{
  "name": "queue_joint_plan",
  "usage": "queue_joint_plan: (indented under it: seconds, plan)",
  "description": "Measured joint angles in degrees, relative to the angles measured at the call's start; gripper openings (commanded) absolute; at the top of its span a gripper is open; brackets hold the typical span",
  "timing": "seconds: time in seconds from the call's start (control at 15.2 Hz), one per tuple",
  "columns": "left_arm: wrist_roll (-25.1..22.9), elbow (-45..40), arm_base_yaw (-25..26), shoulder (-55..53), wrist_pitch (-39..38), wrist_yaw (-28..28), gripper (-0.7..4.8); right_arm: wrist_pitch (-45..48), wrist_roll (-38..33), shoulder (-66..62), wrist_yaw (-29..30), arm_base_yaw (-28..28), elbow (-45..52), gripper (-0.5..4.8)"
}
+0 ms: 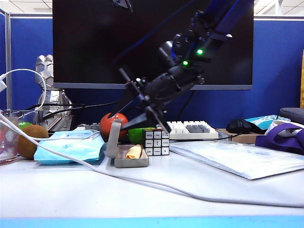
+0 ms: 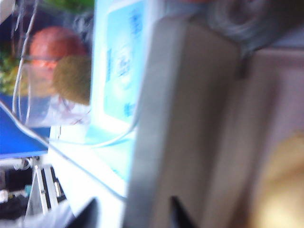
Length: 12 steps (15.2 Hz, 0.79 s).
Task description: Pick up the glasses, fold the temples of the glasses, place the glasses into the glasses case, and finally close the glasses case.
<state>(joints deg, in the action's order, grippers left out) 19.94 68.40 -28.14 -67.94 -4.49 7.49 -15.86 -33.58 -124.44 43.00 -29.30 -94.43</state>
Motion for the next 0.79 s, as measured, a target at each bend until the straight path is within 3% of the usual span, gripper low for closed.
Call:
queue_joint_plan:
  seconds: [0.07, 0.26, 0.79]
  plan:
    - [0.0, 0.0, 0.0, 0.02, 0.0, 0.0, -0.06, -0.04, 0.0, -0.02, -0.17, -0.63, 0.0, 0.85]
    - [0.0, 0.0, 0.0, 0.02, -0.04, 0.0, -0.06, -0.22, 0.07, -0.04, -0.9, -1.42, 0.0, 0.4]
    - [0.0, 0.0, 0.0, 0.02, -0.07, 0.0, -0.06, -7.76, 1.55, 2.45, -0.79, -0.17, 0.15, 0.39]
